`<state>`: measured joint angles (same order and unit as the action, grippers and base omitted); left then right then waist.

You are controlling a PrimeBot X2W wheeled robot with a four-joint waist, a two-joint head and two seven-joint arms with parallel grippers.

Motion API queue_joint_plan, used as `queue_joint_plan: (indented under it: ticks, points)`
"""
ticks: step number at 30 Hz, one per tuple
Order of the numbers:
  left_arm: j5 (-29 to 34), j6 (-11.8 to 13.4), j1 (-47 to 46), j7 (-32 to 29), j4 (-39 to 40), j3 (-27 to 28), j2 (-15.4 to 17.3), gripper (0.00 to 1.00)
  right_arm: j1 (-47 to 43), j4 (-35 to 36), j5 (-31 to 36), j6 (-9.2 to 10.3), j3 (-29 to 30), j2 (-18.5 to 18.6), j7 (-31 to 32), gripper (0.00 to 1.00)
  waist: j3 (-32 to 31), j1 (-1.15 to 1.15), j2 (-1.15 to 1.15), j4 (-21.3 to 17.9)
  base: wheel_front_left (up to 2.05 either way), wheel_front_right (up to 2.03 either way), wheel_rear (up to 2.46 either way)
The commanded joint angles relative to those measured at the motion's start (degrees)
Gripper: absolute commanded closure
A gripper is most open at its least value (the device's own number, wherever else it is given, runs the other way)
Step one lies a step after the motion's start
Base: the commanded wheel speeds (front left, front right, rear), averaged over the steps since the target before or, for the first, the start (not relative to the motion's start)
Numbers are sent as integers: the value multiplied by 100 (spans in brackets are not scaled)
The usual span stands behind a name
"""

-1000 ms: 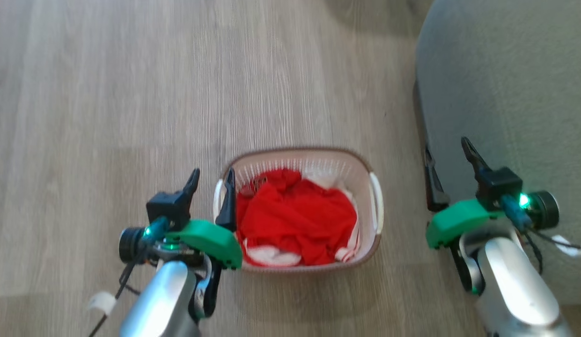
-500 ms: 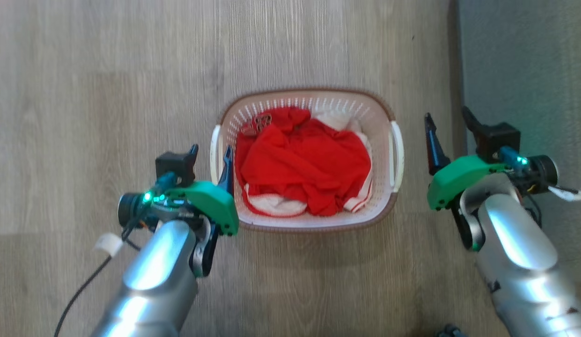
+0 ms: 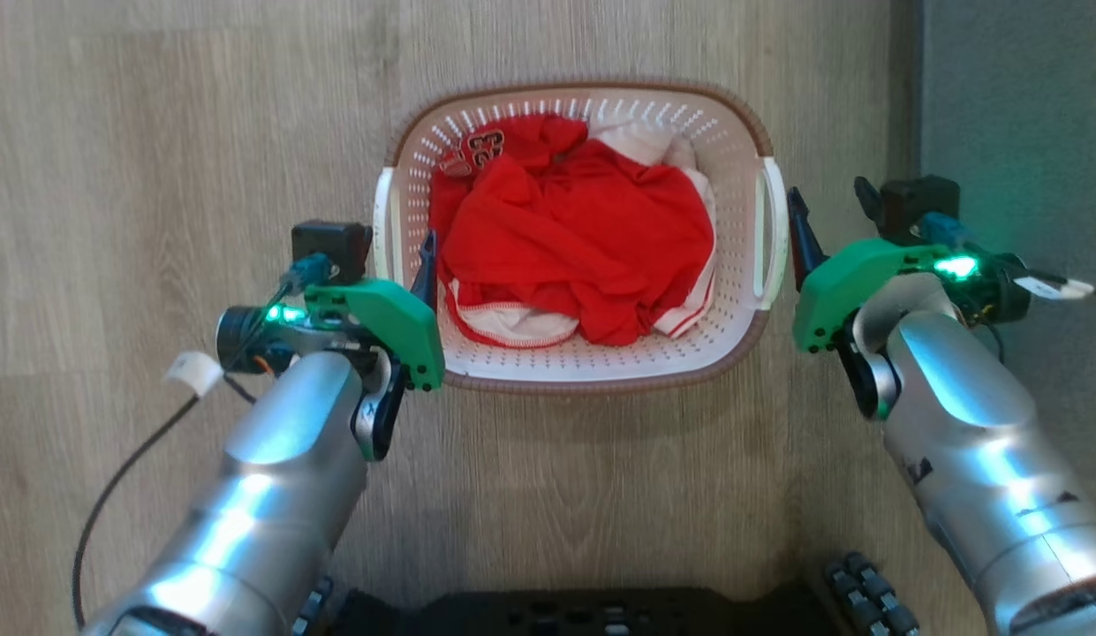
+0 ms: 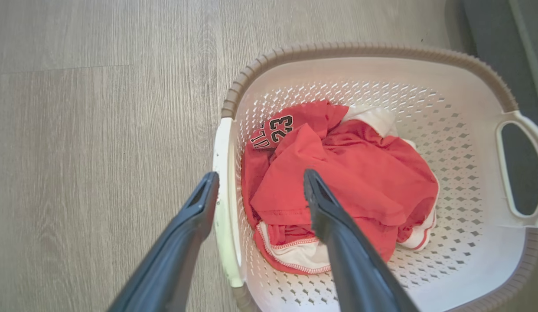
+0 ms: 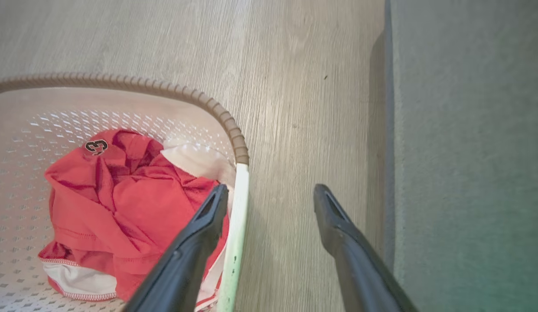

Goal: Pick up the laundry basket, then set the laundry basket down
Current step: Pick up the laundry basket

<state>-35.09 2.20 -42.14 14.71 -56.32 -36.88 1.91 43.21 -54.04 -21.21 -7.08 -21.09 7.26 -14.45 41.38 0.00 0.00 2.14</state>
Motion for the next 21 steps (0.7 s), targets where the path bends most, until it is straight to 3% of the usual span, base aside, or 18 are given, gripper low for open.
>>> queue_joint_plan:
  ticks: [1,11,21]
  points:
    - [-41,0,-53,29,16,64,97,0,-90,31,-77,-41,-153,-122,-16,0,109,0,0,-13,0,0,0]
    - [-548,-25,-589,-72,-793,-623,97,0,438,-514,-941,-41,-1005,-82,355,0,514,0,0,10,0,0,0]
    - [-1097,-44,-958,-459,-934,-1325,97,0,791,-674,-1687,-41,-1634,95,808,0,820,0,0,78,0,0,0]
